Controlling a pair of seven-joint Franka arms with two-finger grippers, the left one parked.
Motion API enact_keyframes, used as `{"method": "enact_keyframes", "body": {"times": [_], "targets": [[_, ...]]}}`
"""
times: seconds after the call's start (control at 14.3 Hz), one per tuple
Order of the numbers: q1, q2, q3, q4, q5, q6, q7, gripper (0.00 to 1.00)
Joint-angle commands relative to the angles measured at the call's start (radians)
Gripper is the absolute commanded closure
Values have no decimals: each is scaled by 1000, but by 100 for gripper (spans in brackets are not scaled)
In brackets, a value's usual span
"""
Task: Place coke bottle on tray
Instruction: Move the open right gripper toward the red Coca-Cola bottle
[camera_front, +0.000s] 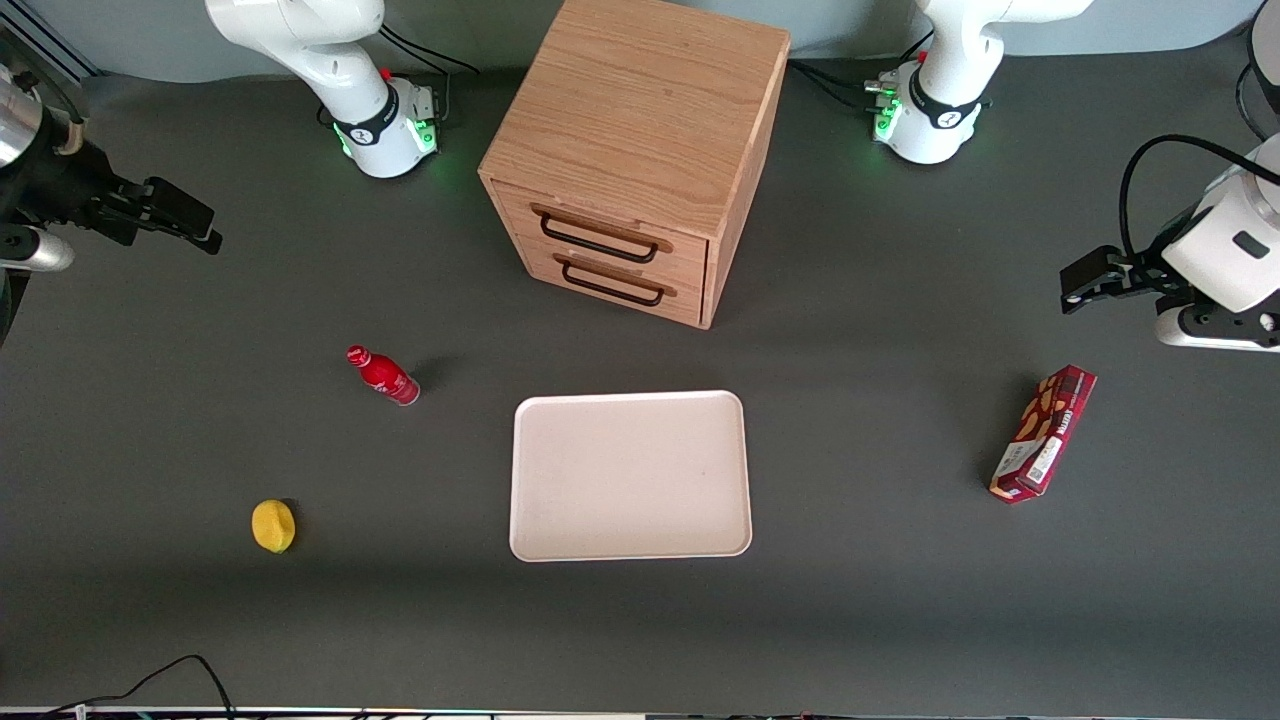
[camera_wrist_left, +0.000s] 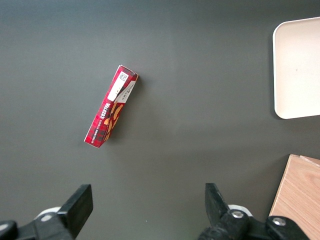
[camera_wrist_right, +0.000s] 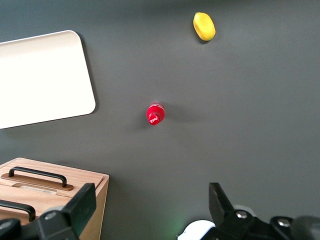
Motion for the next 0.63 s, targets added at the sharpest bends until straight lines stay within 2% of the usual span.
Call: {"method": "enact_keyframes", "body": {"times": [0.0, 0.28, 0.35, 0.56], "targets": [[4, 20, -14, 32, 25, -35, 3, 0], [6, 37, -14, 17, 26, -50, -9, 0], [7, 34, -12, -44, 28, -34, -14, 0], [10, 8, -4, -288, 28, 185, -12, 0]]}}
